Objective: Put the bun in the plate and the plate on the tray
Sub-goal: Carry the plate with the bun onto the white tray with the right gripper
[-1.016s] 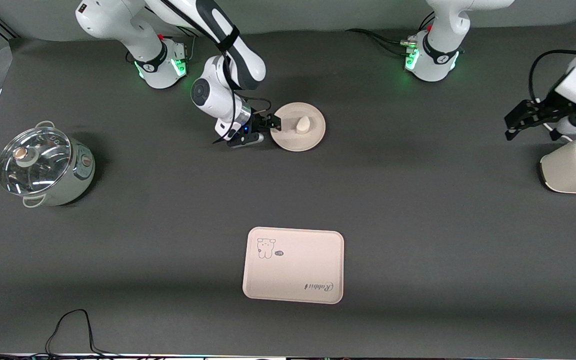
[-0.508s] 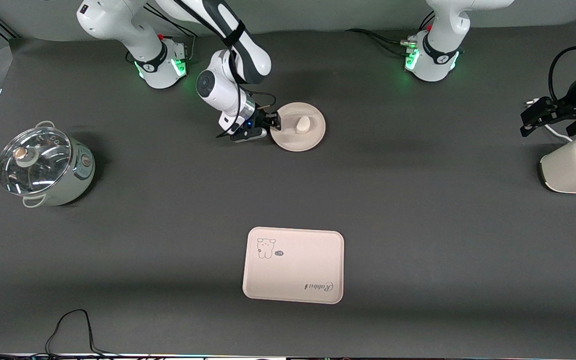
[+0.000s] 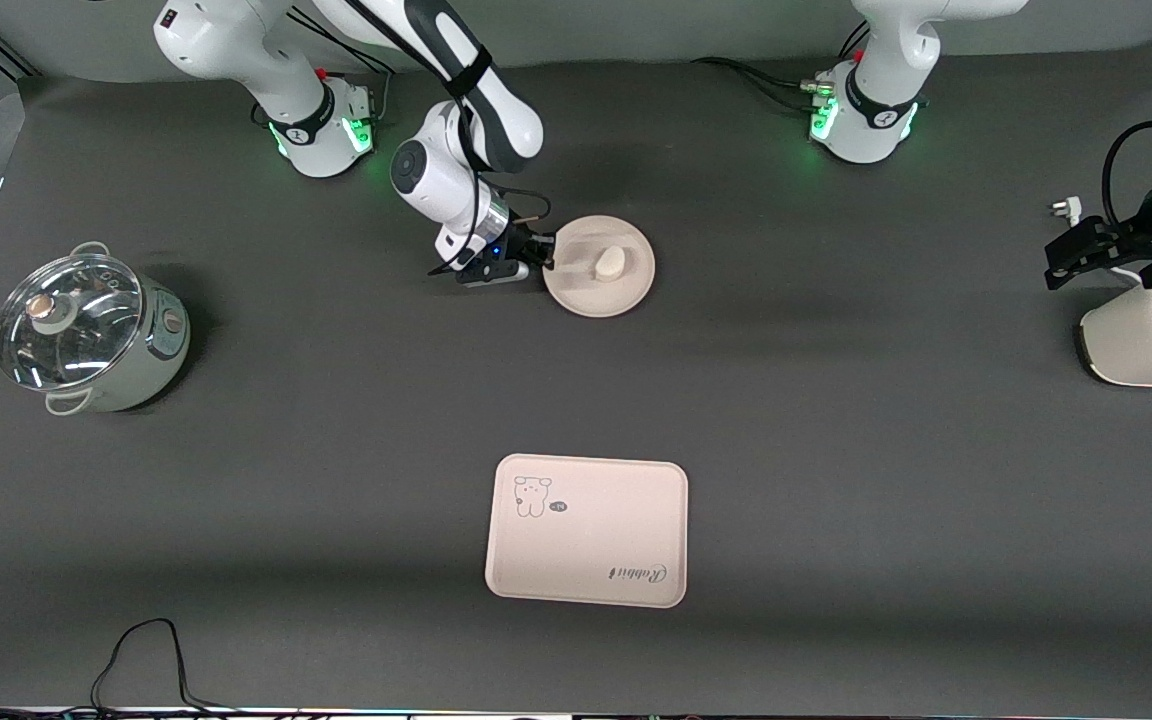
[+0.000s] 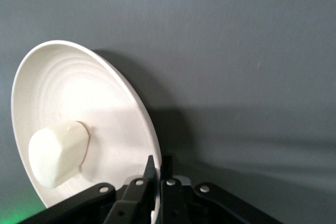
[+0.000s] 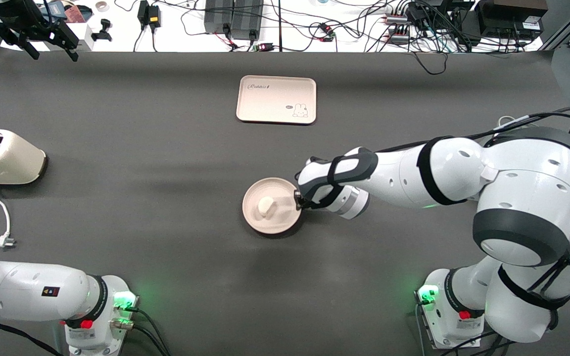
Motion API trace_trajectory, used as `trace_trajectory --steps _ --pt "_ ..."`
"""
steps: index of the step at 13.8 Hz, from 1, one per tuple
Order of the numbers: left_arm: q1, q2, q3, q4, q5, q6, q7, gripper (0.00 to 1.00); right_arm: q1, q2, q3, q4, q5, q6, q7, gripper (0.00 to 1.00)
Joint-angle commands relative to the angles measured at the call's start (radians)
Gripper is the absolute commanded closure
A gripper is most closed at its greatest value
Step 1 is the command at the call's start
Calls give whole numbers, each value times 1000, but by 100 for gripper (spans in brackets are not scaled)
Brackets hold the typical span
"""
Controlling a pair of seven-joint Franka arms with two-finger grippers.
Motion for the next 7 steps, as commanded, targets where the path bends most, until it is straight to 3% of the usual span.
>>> trace_trajectory --steps 1,4,7 --pt "5 11 -6 27 10 -23 25 0 -70 -2 -27 54 10 -80 -17 100" --pt "6 11 -6 22 7 -24 29 0 -104 -3 -95 124 -138 -185 45 100" --pt "5 13 -6 22 7 -18 29 0 -104 -14 -237 290 -544 -424 360 100"
